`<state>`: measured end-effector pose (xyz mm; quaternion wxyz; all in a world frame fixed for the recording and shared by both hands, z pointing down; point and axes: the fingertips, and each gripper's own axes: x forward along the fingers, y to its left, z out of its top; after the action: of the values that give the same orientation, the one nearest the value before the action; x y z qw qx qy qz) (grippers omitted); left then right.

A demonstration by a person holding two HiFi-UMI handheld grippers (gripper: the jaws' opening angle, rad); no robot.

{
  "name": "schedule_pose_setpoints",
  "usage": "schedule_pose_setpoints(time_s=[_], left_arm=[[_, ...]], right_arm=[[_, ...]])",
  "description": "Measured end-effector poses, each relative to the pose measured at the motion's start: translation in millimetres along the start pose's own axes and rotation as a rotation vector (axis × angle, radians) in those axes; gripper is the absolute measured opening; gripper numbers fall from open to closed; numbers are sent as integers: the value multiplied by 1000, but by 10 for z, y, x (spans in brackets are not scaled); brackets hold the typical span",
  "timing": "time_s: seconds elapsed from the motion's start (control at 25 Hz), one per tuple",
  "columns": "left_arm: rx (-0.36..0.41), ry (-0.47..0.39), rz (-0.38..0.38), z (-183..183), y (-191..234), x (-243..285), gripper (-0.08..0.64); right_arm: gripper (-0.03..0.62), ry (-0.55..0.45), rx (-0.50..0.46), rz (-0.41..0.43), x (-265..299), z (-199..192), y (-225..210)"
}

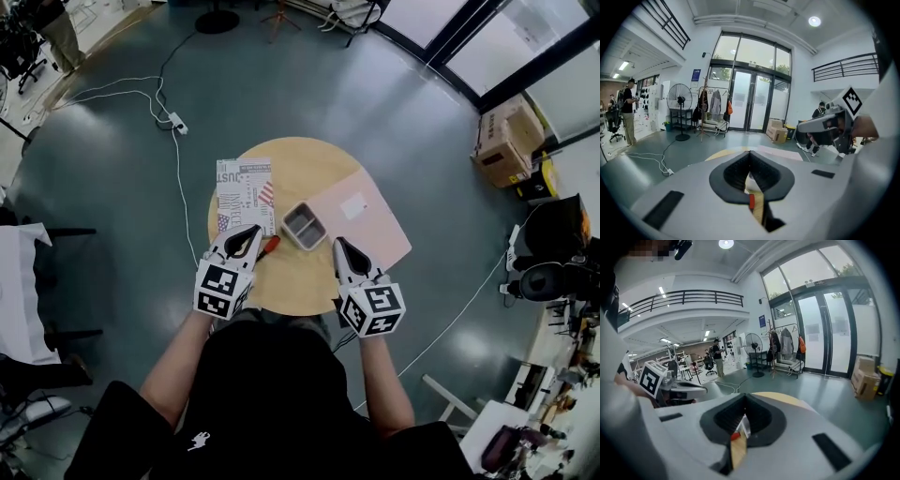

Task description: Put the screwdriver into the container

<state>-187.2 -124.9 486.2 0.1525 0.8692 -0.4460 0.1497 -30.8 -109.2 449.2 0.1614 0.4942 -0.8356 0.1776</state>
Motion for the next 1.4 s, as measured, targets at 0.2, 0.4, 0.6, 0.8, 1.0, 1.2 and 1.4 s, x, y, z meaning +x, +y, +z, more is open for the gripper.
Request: schedule_pose_setpoints(time_s=[0.2,0.4,0.6,0.8,1.0,1.2,1.4], left_arm=[[-1,71,-6,-279,-56,139,5],[-4,111,54,-436,-99,229,5],[-7,167,103,-663,-188,385,5],[12,267,132,-977,-282,668,24],[26,345,171,-1226,-345,828,64],[25,448,188,-1513,-371,967,112],[31,528,209,-1734,-332,1101,158]], right_arm=[[2,69,-1,26,208,-157,-39],[2,114,-16,109,359,-257,-78],[2,158,-31,187,491,-415,-211],[2,207,-36,260,574,-635,-348],[2,242,-84,345,635,-745,-438],[2,261,-100,403,689,-788,-569],[2,288,-117,450,747,-907,-656]])
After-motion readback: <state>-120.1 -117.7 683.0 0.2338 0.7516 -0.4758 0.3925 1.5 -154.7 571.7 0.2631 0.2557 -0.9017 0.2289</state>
